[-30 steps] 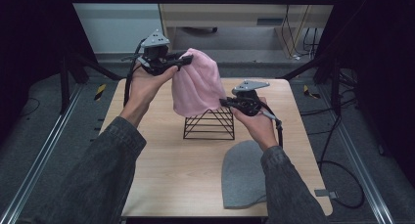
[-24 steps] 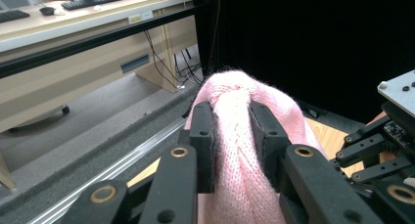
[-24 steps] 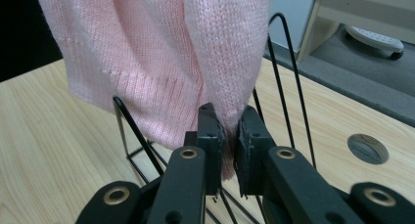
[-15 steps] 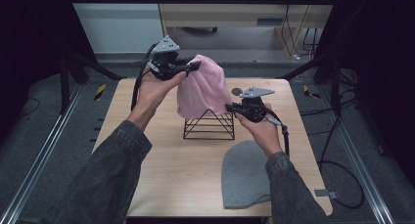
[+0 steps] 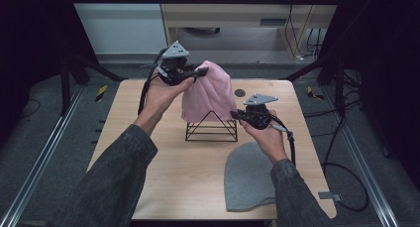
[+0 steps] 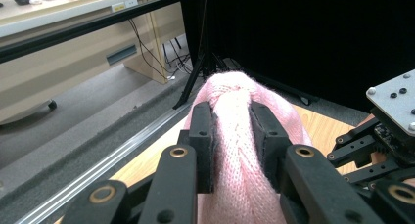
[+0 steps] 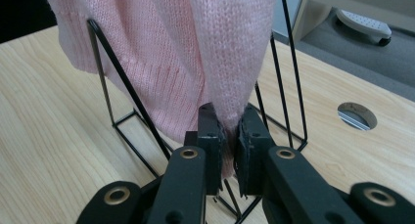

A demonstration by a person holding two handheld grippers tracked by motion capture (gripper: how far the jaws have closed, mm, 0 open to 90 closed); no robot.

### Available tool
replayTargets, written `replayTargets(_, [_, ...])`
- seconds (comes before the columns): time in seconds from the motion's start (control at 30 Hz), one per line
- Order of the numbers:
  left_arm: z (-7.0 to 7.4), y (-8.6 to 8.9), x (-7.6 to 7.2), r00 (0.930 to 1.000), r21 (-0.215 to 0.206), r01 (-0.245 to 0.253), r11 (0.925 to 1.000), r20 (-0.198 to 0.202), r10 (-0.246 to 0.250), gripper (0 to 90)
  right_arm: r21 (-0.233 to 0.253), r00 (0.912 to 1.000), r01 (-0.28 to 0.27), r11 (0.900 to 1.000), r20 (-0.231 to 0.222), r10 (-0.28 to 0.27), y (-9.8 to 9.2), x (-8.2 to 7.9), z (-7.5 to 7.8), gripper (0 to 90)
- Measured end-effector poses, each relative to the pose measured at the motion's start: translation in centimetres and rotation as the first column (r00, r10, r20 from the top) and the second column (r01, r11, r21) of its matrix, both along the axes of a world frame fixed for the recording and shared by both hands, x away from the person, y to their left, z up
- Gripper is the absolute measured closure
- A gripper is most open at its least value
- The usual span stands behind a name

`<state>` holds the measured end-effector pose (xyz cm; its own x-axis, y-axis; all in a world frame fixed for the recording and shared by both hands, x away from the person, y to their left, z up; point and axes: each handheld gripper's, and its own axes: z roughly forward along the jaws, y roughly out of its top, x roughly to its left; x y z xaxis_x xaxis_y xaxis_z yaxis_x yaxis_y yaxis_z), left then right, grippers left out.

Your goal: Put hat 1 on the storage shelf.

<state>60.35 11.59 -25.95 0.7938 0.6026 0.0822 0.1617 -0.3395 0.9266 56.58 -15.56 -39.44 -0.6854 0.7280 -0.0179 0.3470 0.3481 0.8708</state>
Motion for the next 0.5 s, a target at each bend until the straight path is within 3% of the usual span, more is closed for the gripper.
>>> replayTargets(0.5, [-2.0,0.0,-0.4,0.9997,0.016,0.016,0.9997,-0.017,-0.016,73.8,-0.06,0.9998,0.013,0.998,-0.017,-0.014,0.1,-0.4,-1.9,82.4])
